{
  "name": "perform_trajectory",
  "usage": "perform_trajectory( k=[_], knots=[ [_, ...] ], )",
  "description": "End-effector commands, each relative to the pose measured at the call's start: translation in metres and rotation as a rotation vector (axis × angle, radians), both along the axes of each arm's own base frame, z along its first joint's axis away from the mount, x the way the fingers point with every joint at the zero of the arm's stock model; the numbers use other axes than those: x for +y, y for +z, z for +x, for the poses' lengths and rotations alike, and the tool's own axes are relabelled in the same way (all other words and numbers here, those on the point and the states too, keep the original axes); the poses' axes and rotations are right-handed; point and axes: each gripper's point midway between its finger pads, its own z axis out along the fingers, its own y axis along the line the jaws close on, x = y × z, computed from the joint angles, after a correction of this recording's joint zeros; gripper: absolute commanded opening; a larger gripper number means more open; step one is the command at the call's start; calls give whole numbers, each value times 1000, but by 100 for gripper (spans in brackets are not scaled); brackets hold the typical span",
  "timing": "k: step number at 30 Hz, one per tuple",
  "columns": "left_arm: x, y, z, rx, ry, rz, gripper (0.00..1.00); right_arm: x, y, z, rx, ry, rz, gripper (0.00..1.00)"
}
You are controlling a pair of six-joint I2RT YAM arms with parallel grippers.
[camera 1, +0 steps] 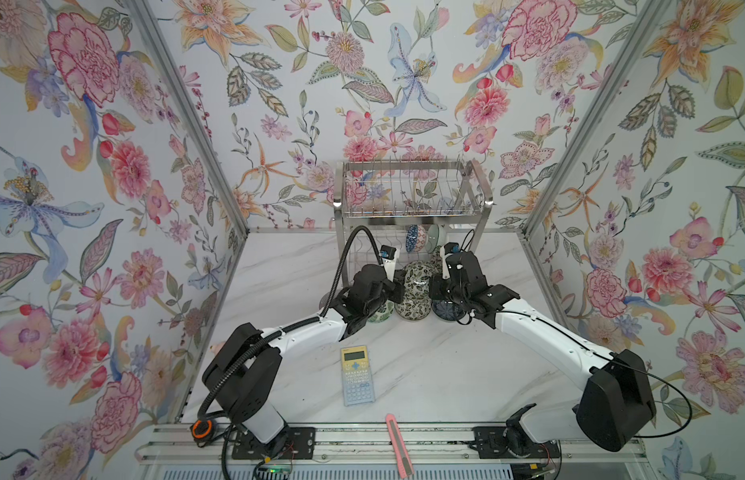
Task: Load the bowls into the dish rack
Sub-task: 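Close the right gripper on the leaf bowl held by the left gripper, then carry the leaf bowl with the right gripper into the rack while the left withdraws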
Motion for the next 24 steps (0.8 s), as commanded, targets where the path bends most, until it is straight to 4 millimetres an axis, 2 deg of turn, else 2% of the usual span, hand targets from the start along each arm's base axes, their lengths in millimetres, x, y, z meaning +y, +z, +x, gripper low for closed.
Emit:
perform_trajectory(
  k=[1, 2, 3, 10, 13, 16, 21, 24],
  knots=[
    [26, 43, -1, -49, 21, 22, 72, -2, 30, 17, -94, -32, -19, 0],
    [39, 43, -2, -44, 34, 74, 90, -3, 31, 20, -99, -36, -42, 0],
    [50, 45, -3, -37, 50, 112, 99, -5, 33, 23, -106, -42, -63, 0],
    [157, 57, -17, 8, 211, 379, 99, -17, 27, 45, -120, -113, -303, 0],
    [197, 48, -21, 27, 272, 447, 99, -22, 24, 54, -130, -145, -432, 0],
    [231, 30, -21, 38, 330, 469, 99, -22, 22, 64, -143, -163, -536, 0],
    [248, 16, -22, 22, 355, 422, 99, -22, 25, 82, -177, -201, -713, 0],
    [253, 17, -22, 22, 360, 400, 99, -24, 24, 94, -185, -226, -812, 0]
  ],
)
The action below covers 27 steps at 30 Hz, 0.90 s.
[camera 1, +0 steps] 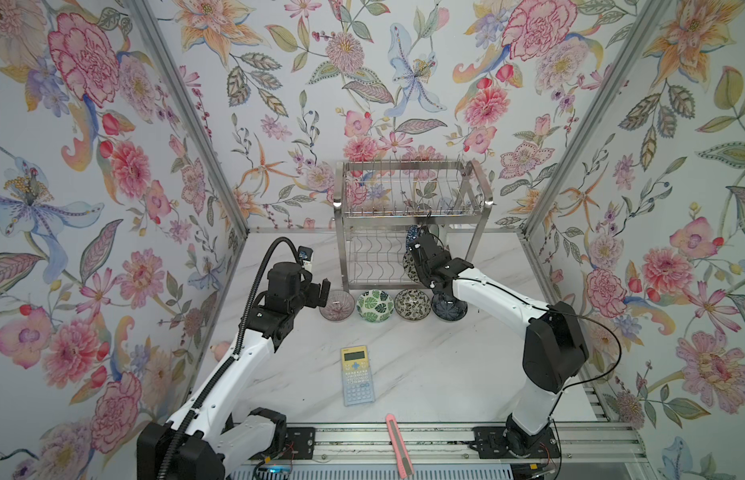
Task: Load the bowls into the dish rack
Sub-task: 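Carry the leaf bowl with the right gripper into the rack while the left withdraws, then lower the leaf bowl into a rack slot and open the right gripper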
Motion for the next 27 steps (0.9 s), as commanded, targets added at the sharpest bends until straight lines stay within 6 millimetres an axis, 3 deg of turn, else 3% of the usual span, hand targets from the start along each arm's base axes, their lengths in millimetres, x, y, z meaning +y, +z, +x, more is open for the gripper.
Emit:
perform_trajectory(
  k=[1, 13, 27],
  knots=[
    [-4, 15, -1, -57, -46, -34, 99, -12, 27, 15, -84, -72, -158, 0],
    [-6, 11, -5, -51, -58, -42, 99, -5, 1, 61, -54, -118, -391, 0],
    [-8, 8, -4, -37, -67, -45, 99, -13, -38, 77, 6, -139, -487, 0]
  ],
)
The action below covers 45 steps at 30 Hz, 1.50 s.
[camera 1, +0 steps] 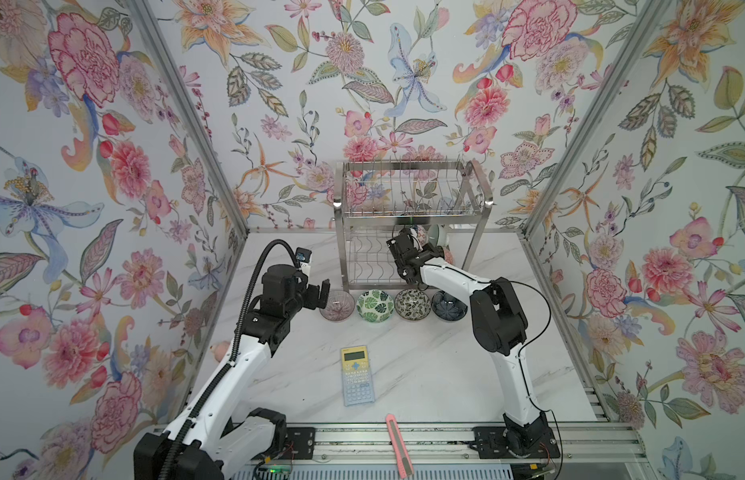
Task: Load the bowls into the dish rack
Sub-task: 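Lower the leaf bowl into a rack slot and open the right gripper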
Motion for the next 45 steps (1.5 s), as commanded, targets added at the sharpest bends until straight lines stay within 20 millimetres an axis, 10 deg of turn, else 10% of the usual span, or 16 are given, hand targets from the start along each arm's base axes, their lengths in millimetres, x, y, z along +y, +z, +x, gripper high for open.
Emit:
perform_trajectory(
  k=[1, 12, 26, 35, 45],
  knots=[
    [1, -5, 1, 8, -6, 6, 100, -2, 8, 9, -43, -28, -14, 0],
    [0, -6, 1, 12, -9, 6, 99, 9, -7, 12, -24, -12, -28, 0],
    [1, -6, 0, 12, -10, 4, 99, 15, -14, 1, 1, 25, 77, 23],
    [0, -6, 0, 14, -15, 2, 99, 14, -13, -5, 10, 32, 122, 48],
    [-1, -8, 2, 20, -17, 2, 99, 36, 13, -10, 10, 121, 235, 100]
  ],
)
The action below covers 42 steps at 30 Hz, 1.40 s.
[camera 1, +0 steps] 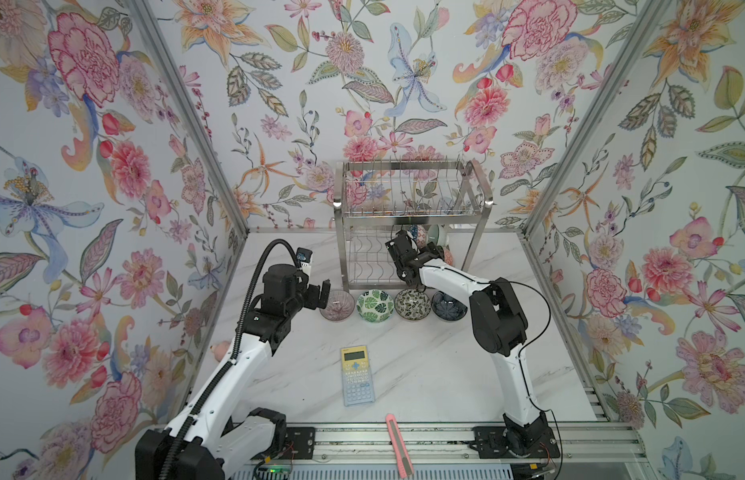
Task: Load the bowls into the dish rack
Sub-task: 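Lower the leaf bowl into a rack slot and open the right gripper, then withdraw the right gripper from the rack toward the table bowls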
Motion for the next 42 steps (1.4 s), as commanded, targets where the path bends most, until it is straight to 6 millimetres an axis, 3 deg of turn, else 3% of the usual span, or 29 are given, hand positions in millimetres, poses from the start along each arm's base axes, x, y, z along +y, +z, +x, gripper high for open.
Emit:
perform_trajectory(
  k=[1, 3, 5, 12, 19, 28, 32, 38, 42],
  knots=[
    [-1, -5, 0, 11, -17, 1, 99, 14, 30, -8, -28, 47, 92, 99],
    [-1, -5, 0, 12, -18, 1, 99, 19, 33, -10, -26, 63, 126, 99],
    [-1, -6, 1, 14, -18, 0, 99, 41, 34, -23, -20, 110, 169, 99],
    [-2, -7, 0, 17, -21, 0, 99, 80, 36, -53, -3, 245, 329, 99],
    [-2, -12, 1, 30, -23, 4, 99, 91, 49, -88, 20, 393, 456, 99],
    [0, -13, 2, 20, -15, 9, 99, 67, 89, -134, 30, 483, 556, 99],
    [0, -13, 2, 12, -12, 8, 99, 38, 101, -145, 64, 420, 569, 99],
    [-1, -14, 2, 11, -9, -1, 99, 6, 101, -169, 99, 382, 611, 99],
    [-6, -17, 2, 36, -16, -5, 99, -22, 90, -176, 106, 336, 615, 99]
  ],
)
